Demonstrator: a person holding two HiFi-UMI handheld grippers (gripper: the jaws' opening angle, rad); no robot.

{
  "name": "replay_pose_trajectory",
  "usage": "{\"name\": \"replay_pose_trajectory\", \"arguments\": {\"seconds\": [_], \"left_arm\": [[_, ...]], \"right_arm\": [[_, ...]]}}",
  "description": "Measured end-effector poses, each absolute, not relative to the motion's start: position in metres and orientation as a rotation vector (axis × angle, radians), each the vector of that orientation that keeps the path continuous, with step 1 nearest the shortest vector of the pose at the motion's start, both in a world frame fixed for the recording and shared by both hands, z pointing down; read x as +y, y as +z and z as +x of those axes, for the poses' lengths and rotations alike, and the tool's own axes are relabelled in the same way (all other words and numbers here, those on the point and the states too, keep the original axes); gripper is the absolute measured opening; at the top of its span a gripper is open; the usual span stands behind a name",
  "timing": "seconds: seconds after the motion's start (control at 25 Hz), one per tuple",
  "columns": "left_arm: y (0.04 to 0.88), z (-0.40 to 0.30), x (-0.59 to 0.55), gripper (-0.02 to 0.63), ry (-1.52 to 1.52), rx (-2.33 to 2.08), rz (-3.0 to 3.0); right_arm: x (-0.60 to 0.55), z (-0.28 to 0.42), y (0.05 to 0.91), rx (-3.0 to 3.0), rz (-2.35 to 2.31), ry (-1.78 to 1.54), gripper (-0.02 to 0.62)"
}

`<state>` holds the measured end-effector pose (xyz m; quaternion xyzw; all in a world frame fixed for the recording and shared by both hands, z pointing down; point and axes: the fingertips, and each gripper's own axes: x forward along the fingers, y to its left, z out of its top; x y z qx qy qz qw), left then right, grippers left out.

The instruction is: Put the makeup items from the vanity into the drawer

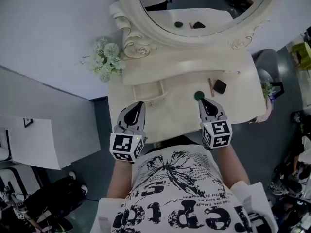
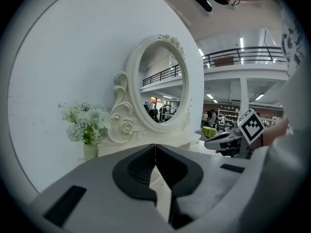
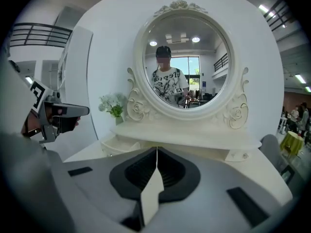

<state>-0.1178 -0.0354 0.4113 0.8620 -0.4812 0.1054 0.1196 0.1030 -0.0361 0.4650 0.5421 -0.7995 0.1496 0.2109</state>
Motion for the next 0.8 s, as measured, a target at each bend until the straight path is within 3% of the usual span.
{"name": "replay_pose_trajectory", "arguments": {"seconds": [0.28, 0.32, 0.44, 0.8], "left_arm": [[0.429, -0.093, -0.071, 0.02, 0.34, -1.379, 2.502], [0.434, -0.09, -0.075, 0.021, 0.347, -1.375, 2.493], [0.449, -0.08, -0.085, 0.02, 0.374, -1.362, 2.466], [0.468, -0.07, -0.103, 0.02, 0.41, -1.347, 2.405]], "right_arm": [[-0.064, 0.132, 0.538, -2.057, 1.376, 0.528, 0.021], [-0.067, 0.135, 0.548, -2.037, 1.366, 0.55, 0.029], [-0.075, 0.143, 0.576, -1.992, 1.31, 0.627, 0.138], [-0.091, 0.164, 0.631, -1.871, 1.219, 0.742, 0.172]]}}
